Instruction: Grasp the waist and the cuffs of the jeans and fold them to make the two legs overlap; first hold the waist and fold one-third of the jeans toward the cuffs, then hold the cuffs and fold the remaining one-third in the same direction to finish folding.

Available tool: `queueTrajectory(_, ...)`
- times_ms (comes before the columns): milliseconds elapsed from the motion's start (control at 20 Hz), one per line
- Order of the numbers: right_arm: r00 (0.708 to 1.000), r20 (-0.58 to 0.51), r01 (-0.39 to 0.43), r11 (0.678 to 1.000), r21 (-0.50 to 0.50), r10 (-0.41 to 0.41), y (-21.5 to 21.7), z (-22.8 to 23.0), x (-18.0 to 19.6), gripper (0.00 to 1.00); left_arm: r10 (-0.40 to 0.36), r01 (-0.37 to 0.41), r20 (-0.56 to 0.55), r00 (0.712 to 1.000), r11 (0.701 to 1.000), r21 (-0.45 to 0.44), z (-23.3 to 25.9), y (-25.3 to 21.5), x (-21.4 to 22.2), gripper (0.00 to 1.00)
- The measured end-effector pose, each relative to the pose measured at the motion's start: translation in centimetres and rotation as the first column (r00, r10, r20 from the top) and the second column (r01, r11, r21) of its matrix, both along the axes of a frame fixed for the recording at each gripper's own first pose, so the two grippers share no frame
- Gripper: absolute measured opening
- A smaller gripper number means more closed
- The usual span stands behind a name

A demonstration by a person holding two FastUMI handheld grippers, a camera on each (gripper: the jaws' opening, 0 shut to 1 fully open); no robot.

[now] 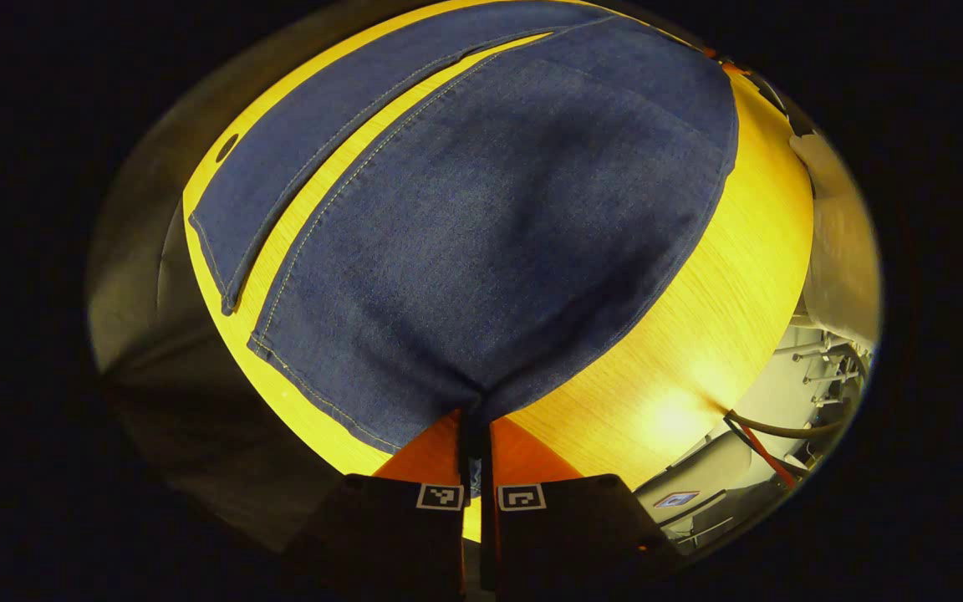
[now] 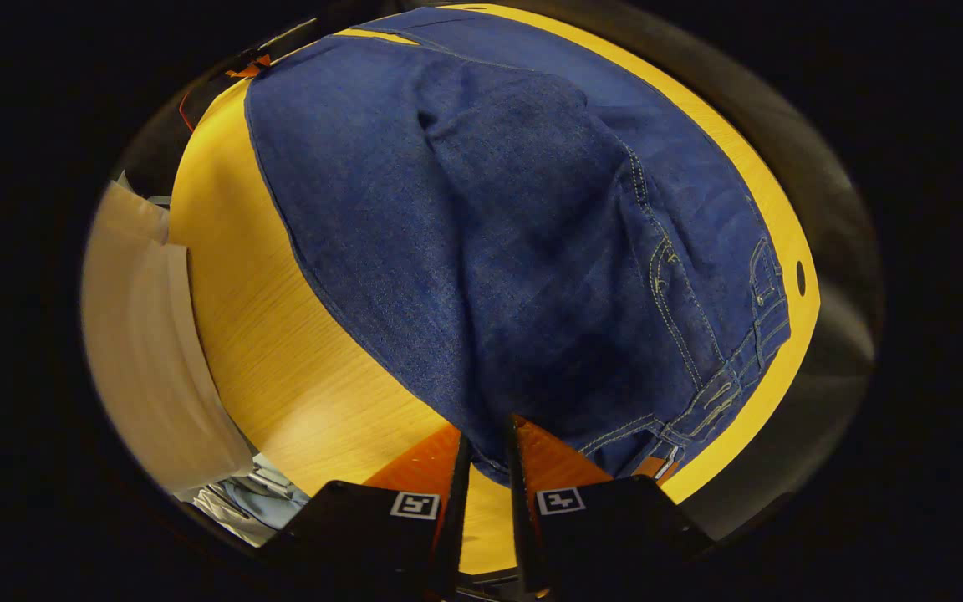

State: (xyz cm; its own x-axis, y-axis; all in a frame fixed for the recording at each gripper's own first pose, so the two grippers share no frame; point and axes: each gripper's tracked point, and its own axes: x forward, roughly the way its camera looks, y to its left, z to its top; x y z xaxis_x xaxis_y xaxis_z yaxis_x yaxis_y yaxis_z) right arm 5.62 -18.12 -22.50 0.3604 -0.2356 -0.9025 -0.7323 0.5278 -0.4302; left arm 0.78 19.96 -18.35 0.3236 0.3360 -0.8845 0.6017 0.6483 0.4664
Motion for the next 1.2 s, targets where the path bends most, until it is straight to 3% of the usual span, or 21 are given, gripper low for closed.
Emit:
queueTrajectory(50,1.0,0.012,0.006,1.0,-0.008,-0.006,0.1,0.3,0.1,0.18,0.008,-0.008,0.0,1.0,1.0,-0.006,0.0,0.1,-0.1,0.0)
queueTrajectory(200,0.997,0.035,0.071,0.997,-0.017,-0.07,-0.4,0.4,0.2,0.04,0.028,-0.028,0.0,1.0,0.999,-0.017,0.0,0.0,0.0,0.0)
queueTrajectory(400,0.983,0.129,0.14,0.99,-0.034,-0.134,-0.8,0.8,0.3,0.03,0.095,-0.097,-0.022,0.995,0.992,-0.083,0.1,-0.1,-0.3,0.0)
queueTrajectory(500,0.963,0.205,0.183,0.983,-0.006,-0.177,-0.7,2.1,0.3,0.03,0.072,-0.075,-0.038,0.997,0.992,-0.1,1.2,-0.2,-0.4,0.0)
queueTrajectory(700,0.892,0.358,0.246,0.961,0.13,-0.277,0.9,7.2,1.6,0.02,0.025,-0.021,0.039,0.999,0.994,-0.105,7.5,-0.8,0.2,0.0)
queueTrajectory(850,0.804,0.492,0.237,0.939,0.25,-0.334,3.1,12.9,5.3,0.0,0.035,-0.021,0.176,0.984,0.996,-0.086,13.4,-1.5,1.8,0.0)
queueTrajectory(1100,0.694,0.608,0.197,0.914,0.355,-0.386,5.8,19.8,10.1,0.0,0.122,-0.131,0.455,0.882,0.991,-0.013,17.7,-1.0,8.8,0.0)
queueTrajectory(1200,0.668,0.608,0.198,0.89,0.41,-0.429,6.0,19.8,12.9,0.0,0.165,-0.189,0.515,0.841,0.982,-0.006,18.4,-0.8,10.7,0.0)
